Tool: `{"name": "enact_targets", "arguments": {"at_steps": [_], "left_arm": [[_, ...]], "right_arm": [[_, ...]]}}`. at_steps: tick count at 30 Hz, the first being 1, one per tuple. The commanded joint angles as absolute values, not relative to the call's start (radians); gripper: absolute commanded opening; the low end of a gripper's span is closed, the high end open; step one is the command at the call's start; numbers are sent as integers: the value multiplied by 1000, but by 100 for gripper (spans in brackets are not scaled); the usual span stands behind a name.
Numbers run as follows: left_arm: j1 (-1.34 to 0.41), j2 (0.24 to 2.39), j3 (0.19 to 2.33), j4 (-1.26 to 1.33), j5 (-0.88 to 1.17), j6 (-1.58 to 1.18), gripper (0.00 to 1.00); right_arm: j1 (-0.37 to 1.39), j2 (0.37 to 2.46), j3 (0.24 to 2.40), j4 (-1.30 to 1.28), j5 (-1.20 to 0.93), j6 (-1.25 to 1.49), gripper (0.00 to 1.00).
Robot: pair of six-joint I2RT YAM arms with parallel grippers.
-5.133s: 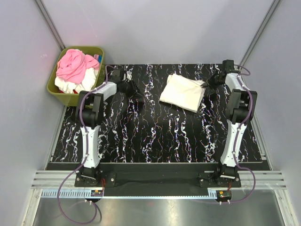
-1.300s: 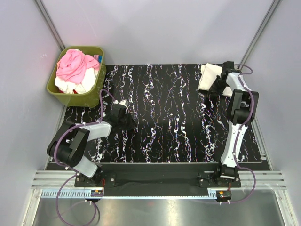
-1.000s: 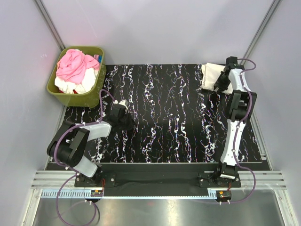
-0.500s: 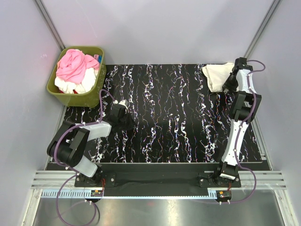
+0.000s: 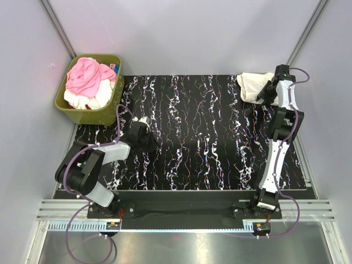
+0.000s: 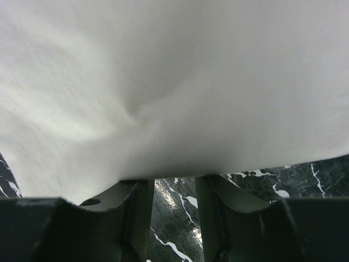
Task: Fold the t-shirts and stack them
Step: Neatly place the folded tshirt to the corner
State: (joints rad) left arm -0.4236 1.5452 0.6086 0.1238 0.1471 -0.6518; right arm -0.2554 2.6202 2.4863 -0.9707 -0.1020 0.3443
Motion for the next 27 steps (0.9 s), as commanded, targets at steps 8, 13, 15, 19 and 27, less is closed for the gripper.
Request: {"name": "enact_targets", "arguments": {"at_steps": [8,13,15,19,27], "left_arm": [[-414,1588,594,25,101,-623,0],[-414,1589,597,23,103,-623,0],[-414,1589,595,23,103,-623,0],[-414,1592,597,20,100,-624,0],[-414,1591,597,21,97,-624,0]], "right_arm": [[-258,2672,2595,-922,-88,362,45],[-282,2686,2606,-920,-40,360,48],[-293,2684,2612,-913,-38,365,48],[-301,2684,2623,-911,-23,357,50],[-301,2559,2493,-887,-220,357,50]]}}
